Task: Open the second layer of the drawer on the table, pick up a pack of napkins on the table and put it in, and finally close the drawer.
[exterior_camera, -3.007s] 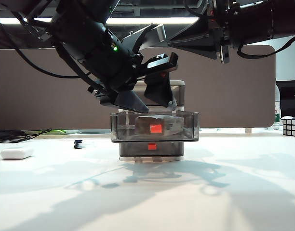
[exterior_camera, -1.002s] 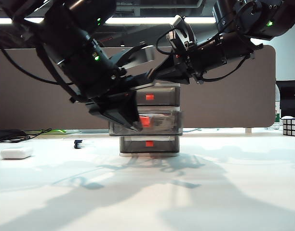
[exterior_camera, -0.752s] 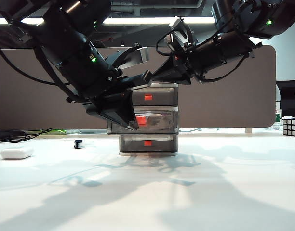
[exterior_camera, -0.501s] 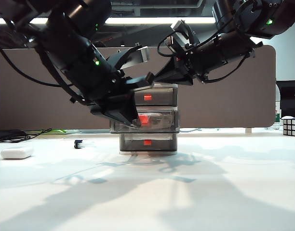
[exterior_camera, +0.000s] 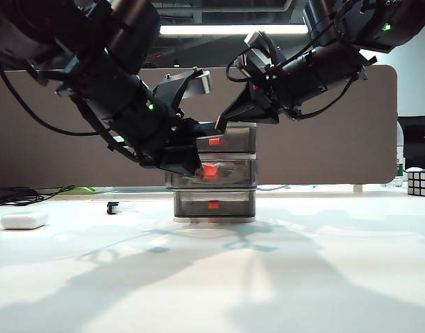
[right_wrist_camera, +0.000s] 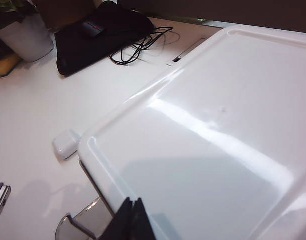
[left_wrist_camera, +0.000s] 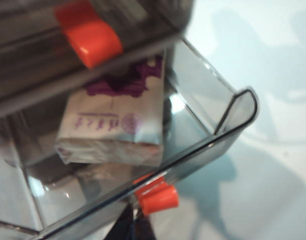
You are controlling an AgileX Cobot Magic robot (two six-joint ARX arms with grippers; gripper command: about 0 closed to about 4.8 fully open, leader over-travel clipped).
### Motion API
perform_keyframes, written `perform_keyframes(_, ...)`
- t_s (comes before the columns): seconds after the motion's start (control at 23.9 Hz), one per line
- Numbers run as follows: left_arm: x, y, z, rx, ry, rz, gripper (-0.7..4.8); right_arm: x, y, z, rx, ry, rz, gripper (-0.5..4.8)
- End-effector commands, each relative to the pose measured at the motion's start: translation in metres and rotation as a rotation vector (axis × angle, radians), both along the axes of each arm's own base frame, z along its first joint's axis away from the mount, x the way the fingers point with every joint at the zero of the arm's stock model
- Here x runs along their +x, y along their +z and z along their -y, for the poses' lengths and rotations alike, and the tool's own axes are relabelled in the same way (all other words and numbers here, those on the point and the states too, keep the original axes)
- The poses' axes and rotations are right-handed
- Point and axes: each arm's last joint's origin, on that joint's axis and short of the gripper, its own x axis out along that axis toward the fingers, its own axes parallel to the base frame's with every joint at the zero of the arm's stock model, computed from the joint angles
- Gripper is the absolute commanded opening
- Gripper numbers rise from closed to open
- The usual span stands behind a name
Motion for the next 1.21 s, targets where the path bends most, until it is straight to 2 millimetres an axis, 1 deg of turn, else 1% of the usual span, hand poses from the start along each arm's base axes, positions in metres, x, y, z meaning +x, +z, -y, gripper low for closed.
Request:
perform_keyframes(0.04, 0.009, 0.005, -0.001, -0.047, 0.029, 0.081, -0.06, -0.001, -0.015, 0.002, -0.047, -0.029, -0.085, -0.05)
perform_keyframes(0.25, 0.02, -0.003, 0.001, -0.049, 0.047, 0.085, -0.06, 0.0, -0.02, 0.002, -0.053, -0.028, -0.104, -0.05)
perform_keyframes(0.33, 0.027, -0.006, 0.001, -0.064, 0.057, 0.104, -0.06, 0.0, -0.021, 0.002, -0.059, -0.027, -0.112, -0.04)
perform_keyframes(0.63, 0.046, -0.006, 0.004, -0.092, 0.088, 0.151, -0.06, 0.0, -0.022, 0.002, -0.064, -0.024, -0.111, -0.05)
perform_keyframes(0.75, 0.051, -0.006, 0.005, -0.09, 0.095, 0.155, -0.06, -0.001, -0.022, 0.002, -0.065, -0.024, -0.115, -0.05)
perform_keyframes(0.92, 0.047, -0.002, 0.006, -0.055, 0.076, 0.162, -0.06, -0.001, -0.02, 0.001, -0.056, 0.01, -0.092, -0.04)
perform_keyframes(1.04, 0.038, 0.009, 0.002, -0.032, 0.066, 0.142, -0.06, -0.004, -0.011, 0.002, -0.043, 0.022, -0.071, -0.04)
perform_keyframes(1.13, 0.026, 0.016, -0.004, -0.024, 0.062, 0.131, -0.06, -0.007, -0.002, 0.003, -0.047, 0.03, -0.044, -0.05)
perform_keyframes(1.21, 0.011, 0.023, -0.015, -0.026, 0.065, 0.139, -0.06, -0.013, 0.013, 0.006, -0.06, 0.022, 0.001, -0.04)
